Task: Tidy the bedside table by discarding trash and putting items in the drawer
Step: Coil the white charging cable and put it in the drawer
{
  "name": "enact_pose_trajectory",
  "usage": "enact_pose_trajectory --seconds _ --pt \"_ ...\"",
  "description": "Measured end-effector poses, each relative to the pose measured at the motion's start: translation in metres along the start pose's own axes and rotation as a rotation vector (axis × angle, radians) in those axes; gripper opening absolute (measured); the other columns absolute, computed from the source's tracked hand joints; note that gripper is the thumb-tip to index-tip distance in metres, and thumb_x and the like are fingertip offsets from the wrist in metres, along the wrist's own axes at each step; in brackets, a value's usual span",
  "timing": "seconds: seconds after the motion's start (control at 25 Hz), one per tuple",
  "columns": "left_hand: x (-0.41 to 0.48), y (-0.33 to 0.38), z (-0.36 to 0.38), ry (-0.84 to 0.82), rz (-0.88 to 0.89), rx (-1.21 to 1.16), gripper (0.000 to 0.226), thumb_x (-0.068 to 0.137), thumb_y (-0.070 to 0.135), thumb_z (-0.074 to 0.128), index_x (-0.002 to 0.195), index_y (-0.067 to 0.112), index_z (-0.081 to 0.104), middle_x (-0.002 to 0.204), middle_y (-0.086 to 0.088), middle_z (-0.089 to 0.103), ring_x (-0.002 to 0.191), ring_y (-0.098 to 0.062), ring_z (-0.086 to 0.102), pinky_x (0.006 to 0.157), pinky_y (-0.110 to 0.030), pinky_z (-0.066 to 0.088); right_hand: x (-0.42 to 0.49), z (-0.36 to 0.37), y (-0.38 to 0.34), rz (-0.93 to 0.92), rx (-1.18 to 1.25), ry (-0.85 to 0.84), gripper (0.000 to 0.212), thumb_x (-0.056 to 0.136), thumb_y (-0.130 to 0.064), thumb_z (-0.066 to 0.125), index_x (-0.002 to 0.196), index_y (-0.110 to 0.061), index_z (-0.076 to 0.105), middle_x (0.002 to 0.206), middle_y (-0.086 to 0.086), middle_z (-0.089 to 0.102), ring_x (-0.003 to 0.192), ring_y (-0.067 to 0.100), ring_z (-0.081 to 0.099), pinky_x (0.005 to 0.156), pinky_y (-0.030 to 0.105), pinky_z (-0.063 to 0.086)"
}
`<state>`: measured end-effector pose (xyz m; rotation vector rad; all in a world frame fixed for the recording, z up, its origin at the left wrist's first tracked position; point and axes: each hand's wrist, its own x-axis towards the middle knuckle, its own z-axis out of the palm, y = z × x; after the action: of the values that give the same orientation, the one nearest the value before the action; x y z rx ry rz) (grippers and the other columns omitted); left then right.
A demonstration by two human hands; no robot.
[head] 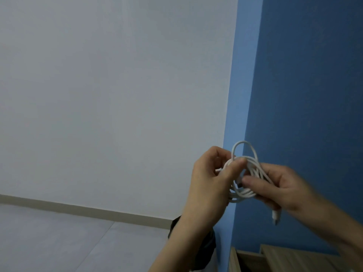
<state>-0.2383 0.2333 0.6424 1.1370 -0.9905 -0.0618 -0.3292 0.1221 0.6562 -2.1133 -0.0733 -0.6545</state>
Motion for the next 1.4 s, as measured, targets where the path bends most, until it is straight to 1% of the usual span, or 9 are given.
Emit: enact_pose_trajectory --seconds 0.12,0.28,0.36,0.48,0.68,0.88,1.08,1.28,1.4 --pt "-0.002 0.000 0.002 0.024 0.083 0.049 0.013 0.083 0.013 0.068 0.075 0.014 0.058 0.067 -0.010 0.061 0.051 -0.006 0.054 0.046 -0.014 0.042 0.000 0.000 0.003 0.016 0.020 0.021 0.016 0.066 -0.037 0.071 0.072 -0.023 0.071 0.043 0.000 0.047 0.036 0.001 0.038 0.037 0.010 0.031" --pt "-0.001 0.000 -0.010 -0.260 0.036 0.138 0.008 0.090 0.009 0.058 0.096 0.007 0.063 0.080 -0.004 0.059 0.059 -0.008 0.056 0.048 -0.019 0.047 -0.006 -0.002 0.009 0.053 0.112 0.053 0.050 0.050 -0.052 0.070 0.072 -0.008 0.067 0.055 0.010 0.038 0.041 0.007 0.030 0.035 0.017 0.025" --pt "0.000 -0.006 -0.013 -0.287 0.096 0.215 0.016 0.088 -0.005 0.051 0.097 0.004 0.061 0.084 -0.001 0.058 0.073 -0.007 0.055 0.063 -0.020 0.049 -0.010 -0.001 0.008 0.050 0.105 0.043 0.062 0.046 -0.066 0.071 0.068 -0.009 0.066 0.061 0.014 0.037 0.044 0.010 0.029 0.036 0.018 0.025" --pt "-0.003 -0.011 -0.014 -0.311 0.090 0.100 0.019 0.083 -0.013 0.045 0.095 -0.003 0.056 0.074 0.004 0.057 0.067 -0.001 0.052 0.061 -0.014 0.044 -0.012 0.003 0.005 0.032 0.063 0.025 0.064 0.049 -0.076 0.063 0.067 -0.015 0.066 0.058 0.009 0.036 0.045 0.009 0.032 0.036 0.021 0.030" --pt "-0.007 -0.005 -0.021 -0.434 0.094 -0.103 0.029 0.085 0.018 0.050 0.112 0.008 0.050 0.083 -0.004 0.054 0.074 -0.004 0.051 0.069 -0.015 0.042 -0.010 0.002 0.003 0.042 0.058 0.046 0.070 0.055 -0.076 0.057 0.079 -0.011 0.065 0.063 0.009 0.036 0.048 0.008 0.032 0.039 0.017 0.030" --pt "-0.015 0.008 -0.021 -0.304 0.275 0.279 0.030 0.087 0.046 0.040 0.105 0.025 0.052 0.092 0.000 0.058 0.085 -0.014 0.053 0.075 -0.031 0.048 -0.012 -0.002 -0.007 0.040 0.019 0.065 0.066 0.062 -0.069 0.048 0.091 -0.012 0.066 0.072 0.010 0.052 0.058 0.014 0.039 0.048 0.021 0.038" --pt "-0.017 -0.006 -0.027 -0.194 0.392 0.575 0.035 0.091 0.050 0.025 0.094 0.028 0.053 0.087 0.022 0.046 0.090 -0.002 0.043 0.077 -0.010 0.031 -0.016 -0.011 -0.015 -0.023 -0.084 0.163 0.073 0.054 -0.082 0.050 0.069 -0.010 0.059 0.055 -0.001 0.047 0.049 0.010 0.038 0.041 0.023 0.034" --pt "-0.020 -0.030 -0.034 -0.241 0.073 0.378 0.051 0.083 0.064 0.024 0.091 0.027 0.057 0.089 0.006 0.058 0.090 -0.008 0.054 0.083 -0.019 0.042 -0.020 -0.016 -0.009 -0.071 -0.204 0.273 0.077 0.059 -0.082 0.045 0.066 -0.006 0.052 0.052 0.003 0.048 0.046 0.007 0.044 0.044 0.018 0.038" --pt "-0.004 -0.027 -0.034 -0.314 -0.051 0.236 0.062 0.067 0.087 0.022 0.093 0.044 0.060 0.077 0.013 0.064 0.075 0.000 0.059 0.075 -0.023 0.047 -0.020 -0.010 -0.001 -0.141 -0.306 0.335 0.059 0.074 -0.068 0.043 0.065 -0.010 0.045 0.049 0.000 0.040 0.045 0.005 0.035 0.042 0.019 0.028"
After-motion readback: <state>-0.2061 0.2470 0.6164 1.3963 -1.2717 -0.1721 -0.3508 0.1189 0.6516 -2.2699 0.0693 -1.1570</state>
